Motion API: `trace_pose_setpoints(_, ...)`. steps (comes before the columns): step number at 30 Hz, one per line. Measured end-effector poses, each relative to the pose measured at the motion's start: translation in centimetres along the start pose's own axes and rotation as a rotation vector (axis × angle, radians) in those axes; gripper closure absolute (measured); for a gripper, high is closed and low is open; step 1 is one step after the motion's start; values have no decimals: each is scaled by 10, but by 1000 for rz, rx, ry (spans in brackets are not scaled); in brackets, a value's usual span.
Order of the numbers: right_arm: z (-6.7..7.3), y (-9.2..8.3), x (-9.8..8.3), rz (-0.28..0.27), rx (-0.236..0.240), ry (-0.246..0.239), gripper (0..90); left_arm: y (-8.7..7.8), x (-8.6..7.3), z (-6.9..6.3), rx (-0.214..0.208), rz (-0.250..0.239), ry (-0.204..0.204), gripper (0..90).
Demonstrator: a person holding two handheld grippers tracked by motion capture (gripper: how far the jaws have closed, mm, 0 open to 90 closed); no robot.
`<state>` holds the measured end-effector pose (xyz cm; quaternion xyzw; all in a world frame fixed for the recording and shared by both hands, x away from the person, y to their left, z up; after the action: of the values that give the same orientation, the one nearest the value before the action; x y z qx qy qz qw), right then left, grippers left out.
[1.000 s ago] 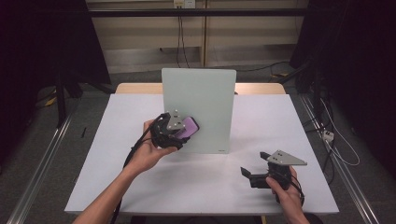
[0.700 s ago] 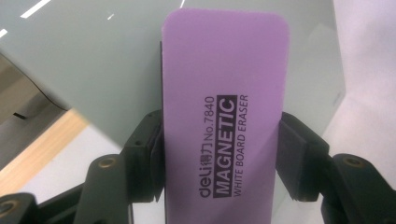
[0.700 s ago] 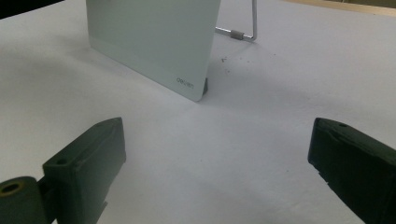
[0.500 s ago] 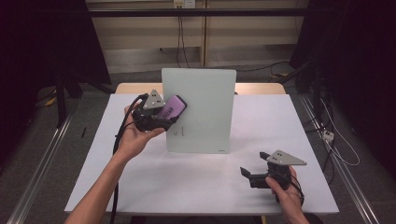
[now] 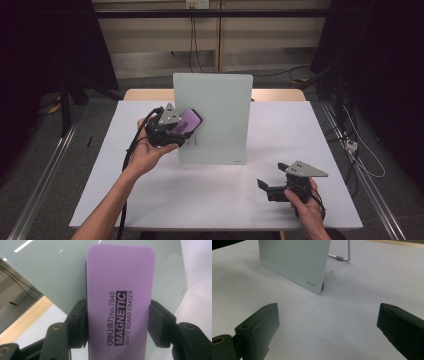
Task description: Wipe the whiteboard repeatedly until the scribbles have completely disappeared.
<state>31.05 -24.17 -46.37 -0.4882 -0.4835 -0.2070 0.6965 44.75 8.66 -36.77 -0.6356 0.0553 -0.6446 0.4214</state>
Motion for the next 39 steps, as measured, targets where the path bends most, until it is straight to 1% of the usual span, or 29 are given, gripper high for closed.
trace_pose_setpoints(1, 0, 0, 0, 0, 0, -1, 39, 1, -1, -2, 3, -5, -11, 407)
trace_pose_setpoints(3, 0, 0, 0, -1, 1, -1, 39, 3, -3, -4, 0, 13, 8, 408)
trace_pose_setpoints(4, 0, 0, 0, 0, 0, -1, 39, 5, -3, -6, 1, 4, 0, 407)
trace_pose_setpoints(5, 0, 0, 0, 0, 0, -1, 39, 6, -4, -8, -3, 16, 9, 408)
trace_pose_setpoints(7, 0, 0, 0, 0, 1, -1, 39, 8, -5, -11, -1, 26, 14, 408)
trace_pose_setpoints(8, 0, 0, 0, 0, 1, -2, 39, 9, -6, -12, -7, 40, 25, 407)
trace_pose_setpoints(9, 0, 0, 0, -1, 1, -3, 39, 10, -6, -13, -2, 38, 26, 408)
trace_pose_setpoints(10, 0, 0, 0, -1, 1, -3, 39, 10, -7, -14, -10, 53, 28, 407)
trace_pose_setpoints(11, 0, 0, 0, -1, 2, -2, 39, 12, -8, -15, -15, 46, 32, 408)
trace_pose_setpoints(17, 1, 0, 0, 2, 3, -1, 39, 19, -13, -22, -26, 74, 57, 407)
trace_pose_setpoints(21, 1, 0, 0, -4, 7, -4, 39, 25, -17, -28, -64, 94, 62, 407)
trace_pose_setpoints(22, 1, 0, 0, -4, 8, -4, 39, 26, -18, -29, -65, 93, 60, 407)
trace_pose_setpoints(23, 1, 0, 0, -4, 9, -3, 39, 28, -20, -31, -78, 103, 65, 407)
trace_pose_setpoints(24, 1, 0, 0, -5, 9, -4, 39, 29, -21, -33, -74, 112, 74, 407)
trace_pose_setpoints(26, 1, 0, 0, -5, 9, -6, 39, 32, -22, -36, -80, 123, 81, 407)
trace_pose_setpoints(27, 1, 0, 0, -4, 10, -4, 39, 33, -22, -37, -86, 132, 84, 407)
trace_pose_setpoints(28, 1, 0, 0, -4, 9, -5, 39, 35, -23, -39, -103, 143, 93, 407)
trace_pose_setpoints(29, 1, 0, 0, -4, 10, -6, 39, 37, -24, -40, -97, 145, 98, 407)
trace_pose_setpoints(30, 1, 0, 1, -4, 11, -6, 39, 38, -24, -41, -102, 151, 107, 407)
trace_pose_setpoints(31, 1, 0, 1, -6, 11, -6, 39, 39, -24, -42, -109, 156, 107, 407)
trace_pose_setpoints(32, 1, 0, 1, -7, 11, -7, 39, 40, -25, -44, -121, 158, 98, 407)
trace_pose_setpoints(33, 2, -1, 1, -10, 12, -6, 39, 41, -26, -45, -123, 170, 109, 407)
trace_pose_setpoints(34, 2, -1, 1, -11, 11, -5, 39, 43, -27, -47, -119, 165, 105, 407)
trace_pose_setpoints(36, 2, -1, 1, -11, 12, -5, 39, 46, -28, -50, -137, 181, 114, 407)
trace_pose_setpoints(38, 2, -1, 1, -11, 13, -7, 39, 49, -29, -53, -132, 186, 123, 407)
trace_pose_setpoints(39, 2, -1, 1, -12, 13, -9, 39, 49, -29, -54, -139, 191, 124, 407)
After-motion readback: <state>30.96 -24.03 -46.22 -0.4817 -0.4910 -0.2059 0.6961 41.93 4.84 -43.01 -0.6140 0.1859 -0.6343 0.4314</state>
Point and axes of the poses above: each handheld gripper's, and its own axes: y roughly forward along the jaws, x roughly out of its top, z roughly to its left, the point moved 4 cm from there along y, roughly forward along the jaws, and after that the axes turned 4 degrees about -x, right-handed, at the moved point
